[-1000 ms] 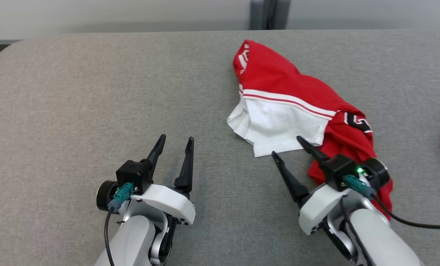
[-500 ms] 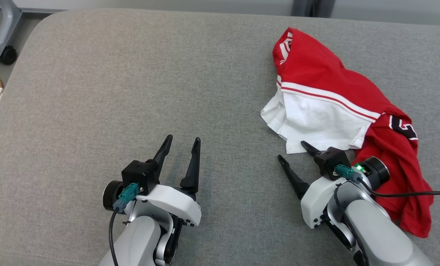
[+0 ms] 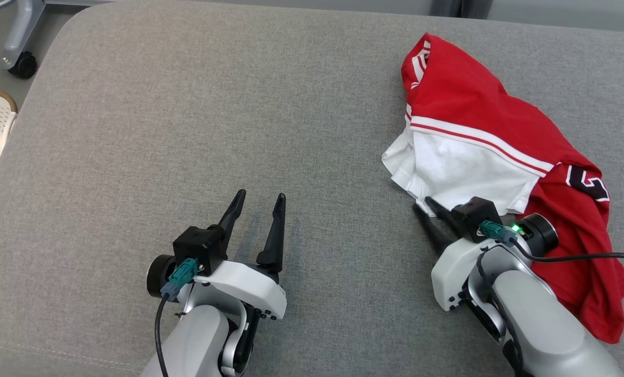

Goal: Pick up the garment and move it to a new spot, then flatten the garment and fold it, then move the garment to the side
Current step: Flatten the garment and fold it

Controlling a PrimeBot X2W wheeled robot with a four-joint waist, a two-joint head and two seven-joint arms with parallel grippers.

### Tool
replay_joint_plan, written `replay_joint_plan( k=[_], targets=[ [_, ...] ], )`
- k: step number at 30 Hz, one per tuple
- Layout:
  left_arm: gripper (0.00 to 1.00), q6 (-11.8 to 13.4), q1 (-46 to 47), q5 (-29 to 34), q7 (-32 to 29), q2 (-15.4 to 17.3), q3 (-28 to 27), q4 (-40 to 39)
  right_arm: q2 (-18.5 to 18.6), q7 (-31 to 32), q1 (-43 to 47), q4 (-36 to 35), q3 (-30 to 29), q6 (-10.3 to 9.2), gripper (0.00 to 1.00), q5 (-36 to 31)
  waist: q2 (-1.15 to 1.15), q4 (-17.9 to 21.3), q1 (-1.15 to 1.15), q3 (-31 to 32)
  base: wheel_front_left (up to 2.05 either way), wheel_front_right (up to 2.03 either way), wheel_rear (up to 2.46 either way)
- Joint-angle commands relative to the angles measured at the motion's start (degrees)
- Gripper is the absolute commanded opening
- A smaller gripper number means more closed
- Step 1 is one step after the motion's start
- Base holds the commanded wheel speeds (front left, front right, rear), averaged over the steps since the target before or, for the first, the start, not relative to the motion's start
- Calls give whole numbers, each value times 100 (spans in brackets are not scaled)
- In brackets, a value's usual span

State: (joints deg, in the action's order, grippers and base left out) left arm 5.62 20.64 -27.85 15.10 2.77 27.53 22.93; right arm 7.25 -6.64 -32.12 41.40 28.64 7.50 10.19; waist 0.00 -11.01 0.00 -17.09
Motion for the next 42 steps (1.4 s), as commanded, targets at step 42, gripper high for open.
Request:
replay_joint_plan(
  k=[42],
  targets=[
    [100, -2, 361, -29, 5, 26, 109, -101, 3019, 1629, -2031, -1262, -1043, 0, 0, 452, 0, 117, 0, -486, 0, 0, 0]
  ],
)
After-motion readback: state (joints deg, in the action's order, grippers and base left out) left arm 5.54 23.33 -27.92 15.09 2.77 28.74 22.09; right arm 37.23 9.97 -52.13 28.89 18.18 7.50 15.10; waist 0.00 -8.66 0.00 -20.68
